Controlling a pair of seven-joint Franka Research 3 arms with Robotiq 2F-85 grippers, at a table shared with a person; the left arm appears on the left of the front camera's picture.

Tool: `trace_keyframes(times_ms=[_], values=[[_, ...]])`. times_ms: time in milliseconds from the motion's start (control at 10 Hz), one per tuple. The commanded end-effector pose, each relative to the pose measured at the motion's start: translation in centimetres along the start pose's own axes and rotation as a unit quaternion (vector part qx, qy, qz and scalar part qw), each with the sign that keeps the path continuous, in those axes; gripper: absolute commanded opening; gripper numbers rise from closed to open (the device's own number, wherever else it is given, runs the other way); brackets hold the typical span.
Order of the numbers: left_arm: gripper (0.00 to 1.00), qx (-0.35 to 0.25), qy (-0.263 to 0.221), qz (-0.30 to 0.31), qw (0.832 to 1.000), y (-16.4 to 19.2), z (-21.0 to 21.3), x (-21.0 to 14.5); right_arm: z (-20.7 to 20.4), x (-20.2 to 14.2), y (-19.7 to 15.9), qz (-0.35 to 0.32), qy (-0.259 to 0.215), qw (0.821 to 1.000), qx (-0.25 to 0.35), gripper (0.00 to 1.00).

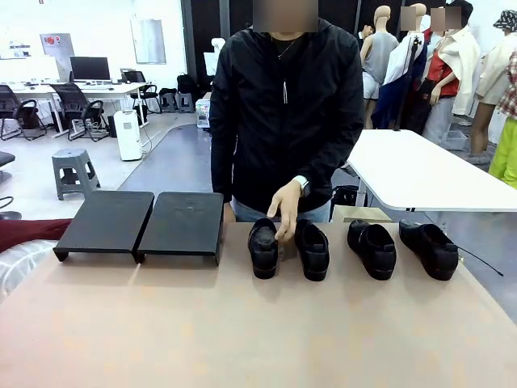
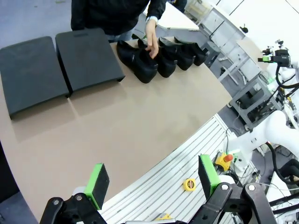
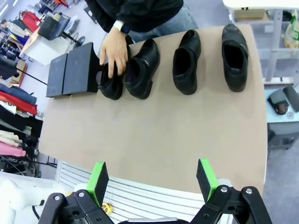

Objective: Organize the shoes by placing them on the stand.
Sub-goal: Pick up one Shoe and place it in the middle of the table.

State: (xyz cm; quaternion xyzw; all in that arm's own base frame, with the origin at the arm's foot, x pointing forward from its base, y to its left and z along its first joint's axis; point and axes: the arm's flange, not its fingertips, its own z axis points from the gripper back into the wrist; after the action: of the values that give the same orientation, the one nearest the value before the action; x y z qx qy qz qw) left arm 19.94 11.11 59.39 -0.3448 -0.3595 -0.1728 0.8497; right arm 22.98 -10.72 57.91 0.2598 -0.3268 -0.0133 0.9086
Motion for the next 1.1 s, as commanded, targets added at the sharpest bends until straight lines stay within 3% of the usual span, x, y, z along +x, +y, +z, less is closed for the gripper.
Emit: trace_keyframes(times_ms=[0,400,700,1000], values=[[1.00,-0.010,-0.002,-0.008,1.000,0.2,0.1,-0.1,0.2,0.0,0.0,0.007,-0.002,1.000,0.015,1.00],[1.00,-0.010,-0.002,-0.008,1.000,0.2,0.1,-0.1,0.0,0.0,0.0,0.000,0.000,1.000,0.000,1.00],[1.00,-0.010,-0.002,-0.008,1.000,0.2,0.1,-0.1,-4.5,4.7,3.0,0.052,0.032,0.994,-0.090,1.00],[1.00,-0.010,-0.002,-0.008,1.000,0.2,0.1,-0.1,-12.7,9.1,4.9,0.095,0.027,0.969,-0.225,1.00]])
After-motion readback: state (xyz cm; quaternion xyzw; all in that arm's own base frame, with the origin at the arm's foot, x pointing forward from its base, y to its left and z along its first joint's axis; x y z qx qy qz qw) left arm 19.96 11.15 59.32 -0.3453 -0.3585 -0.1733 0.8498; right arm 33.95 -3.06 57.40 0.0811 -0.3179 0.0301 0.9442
